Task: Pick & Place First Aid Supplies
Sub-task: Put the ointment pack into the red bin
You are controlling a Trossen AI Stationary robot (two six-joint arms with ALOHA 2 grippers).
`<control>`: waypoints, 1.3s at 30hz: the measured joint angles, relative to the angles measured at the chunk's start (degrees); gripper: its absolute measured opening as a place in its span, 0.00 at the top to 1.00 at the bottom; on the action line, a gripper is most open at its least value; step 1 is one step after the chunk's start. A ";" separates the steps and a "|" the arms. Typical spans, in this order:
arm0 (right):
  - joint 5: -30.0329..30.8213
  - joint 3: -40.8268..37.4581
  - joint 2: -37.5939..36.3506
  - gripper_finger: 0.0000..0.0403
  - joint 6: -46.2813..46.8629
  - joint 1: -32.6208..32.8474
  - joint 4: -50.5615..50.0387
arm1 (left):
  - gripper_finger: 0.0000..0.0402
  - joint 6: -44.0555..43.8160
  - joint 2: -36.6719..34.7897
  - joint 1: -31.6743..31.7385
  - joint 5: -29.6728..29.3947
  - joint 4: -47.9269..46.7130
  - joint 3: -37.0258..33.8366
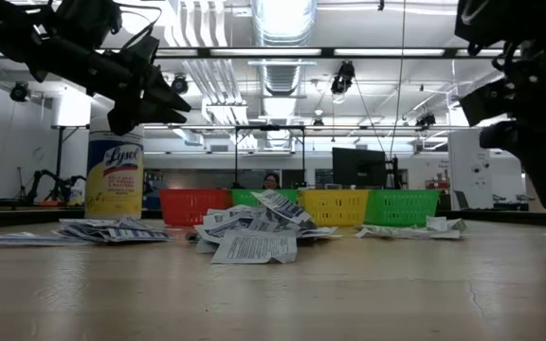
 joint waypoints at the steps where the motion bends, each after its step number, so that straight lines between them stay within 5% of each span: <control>1: -0.33 -0.66 -0.22 0.55 0.79 0.40 0.78 | 0.66 0.01 0.00 0.00 0.00 0.00 0.00; 19: -5.99 -7.40 -5.29 0.55 6.90 1.85 8.32 | 0.66 -0.04 0.00 0.00 0.09 0.04 0.00; 39: -5.67 -10.56 -5.31 0.61 9.48 2.07 11.83 | 0.66 -0.11 0.00 0.00 0.07 0.07 0.02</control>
